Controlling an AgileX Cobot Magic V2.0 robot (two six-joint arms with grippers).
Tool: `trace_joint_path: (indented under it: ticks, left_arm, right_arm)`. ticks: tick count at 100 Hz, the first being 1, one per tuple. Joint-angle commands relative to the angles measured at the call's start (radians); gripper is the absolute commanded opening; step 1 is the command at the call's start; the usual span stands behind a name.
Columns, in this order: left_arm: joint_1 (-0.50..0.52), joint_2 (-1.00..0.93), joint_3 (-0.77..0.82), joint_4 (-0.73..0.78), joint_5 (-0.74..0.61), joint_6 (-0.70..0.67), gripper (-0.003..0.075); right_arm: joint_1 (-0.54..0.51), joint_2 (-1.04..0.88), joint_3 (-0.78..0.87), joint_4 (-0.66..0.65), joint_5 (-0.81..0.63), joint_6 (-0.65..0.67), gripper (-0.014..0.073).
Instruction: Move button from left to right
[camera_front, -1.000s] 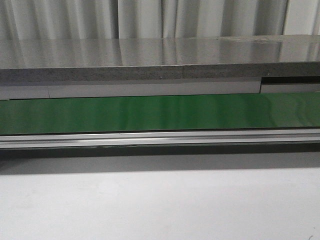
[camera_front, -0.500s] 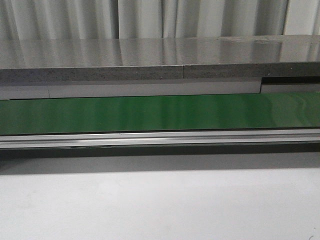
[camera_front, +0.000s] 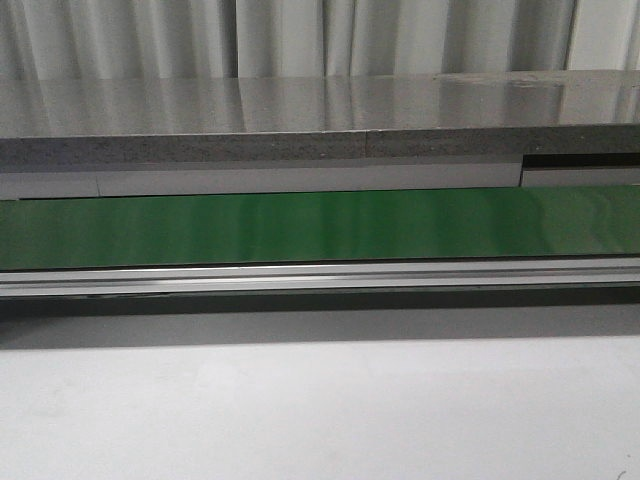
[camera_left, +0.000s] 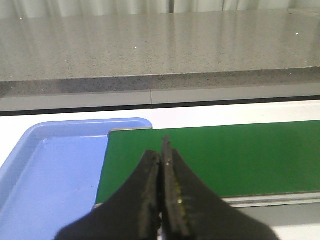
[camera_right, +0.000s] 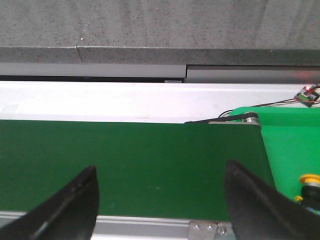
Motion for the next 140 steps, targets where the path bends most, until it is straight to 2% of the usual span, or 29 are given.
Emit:
trace_joint_path:
  ticks: [1,30,43,50,59,83,88,140]
  left_arm:
    - [-0.007,0.005,-0.025,-0.014,-0.083,-0.006,-0.0021]
    - [-0.007,0.005,-0.025,-0.014,-0.083,-0.006,-0.0021]
    - [-0.007,0.005,-0.025,-0.014,-0.083,-0.006,-0.0021]
    - [-0.007,0.005,-0.025,-0.014,-0.083,-0.006,-0.0021]
    - [-0.007,0.005,-0.025,-0.014,-0.083,-0.006,-0.002]
    - [-0.007,0.005,-0.025,-0.014,-0.083,-0.006,-0.0021]
    - [-0.007,0.005,-0.025,-0.014,-0.083,-0.006,-0.002]
    - [-0.007,0.005,-0.025,-0.014,-0.083,-0.006,-0.0021]
  right_arm:
    - [0.001,-0.103,0.035,0.008,-0.084,0.0,0.0528]
    - [0.001,-0.355,0.155,0.008,0.037,0.0,0.0528]
    - [0.001,-0.392,0.16,0.008,0.081,0.0,0.0527]
    - [0.001,-0.392,0.16,0.007,0.082,0.0,0.0497]
    - [0.001,-0.392,0.16,0.007,0.081,0.0,0.0398]
    - [0.001,-0.392,0.16,0.007,0.081,0.0,-0.0011]
    - [0.001,-0.392,0.16,0.007,0.081,0.0,-0.0074]
    - [0.001,-0.392,0.16,0.007,0.081,0.0,-0.0068]
